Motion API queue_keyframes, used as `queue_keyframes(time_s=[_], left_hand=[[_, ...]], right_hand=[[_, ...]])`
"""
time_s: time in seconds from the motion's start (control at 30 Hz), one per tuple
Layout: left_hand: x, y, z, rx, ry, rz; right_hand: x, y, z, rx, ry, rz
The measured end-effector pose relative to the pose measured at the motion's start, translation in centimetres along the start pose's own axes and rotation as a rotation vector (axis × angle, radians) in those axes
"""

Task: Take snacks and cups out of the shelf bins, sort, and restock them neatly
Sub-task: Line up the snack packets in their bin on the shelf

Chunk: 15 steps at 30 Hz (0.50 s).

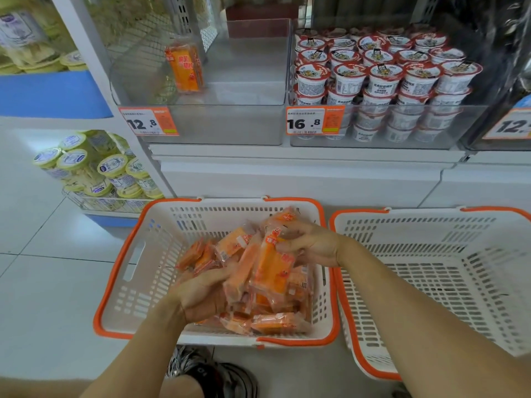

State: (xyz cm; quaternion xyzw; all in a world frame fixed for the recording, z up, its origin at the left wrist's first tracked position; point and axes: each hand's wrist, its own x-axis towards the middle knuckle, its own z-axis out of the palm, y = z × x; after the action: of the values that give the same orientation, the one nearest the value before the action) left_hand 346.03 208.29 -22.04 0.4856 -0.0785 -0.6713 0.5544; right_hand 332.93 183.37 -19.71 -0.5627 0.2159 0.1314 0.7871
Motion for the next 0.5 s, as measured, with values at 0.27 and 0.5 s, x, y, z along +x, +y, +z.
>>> queue_keyframes(time_s=[0.27, 0.5], left_hand=[[0.8, -2.5, -1.7, 0.223, 0.511, -0.02], [2.3, -4.5, -0.6, 0.221, 0.604, -0.048]], right_hand=[[1.8, 2.3, 0.8, -0.929, 0.222, 0.09], [1.9, 5.2, 1.1, -1.038, 0.286, 0.213]])
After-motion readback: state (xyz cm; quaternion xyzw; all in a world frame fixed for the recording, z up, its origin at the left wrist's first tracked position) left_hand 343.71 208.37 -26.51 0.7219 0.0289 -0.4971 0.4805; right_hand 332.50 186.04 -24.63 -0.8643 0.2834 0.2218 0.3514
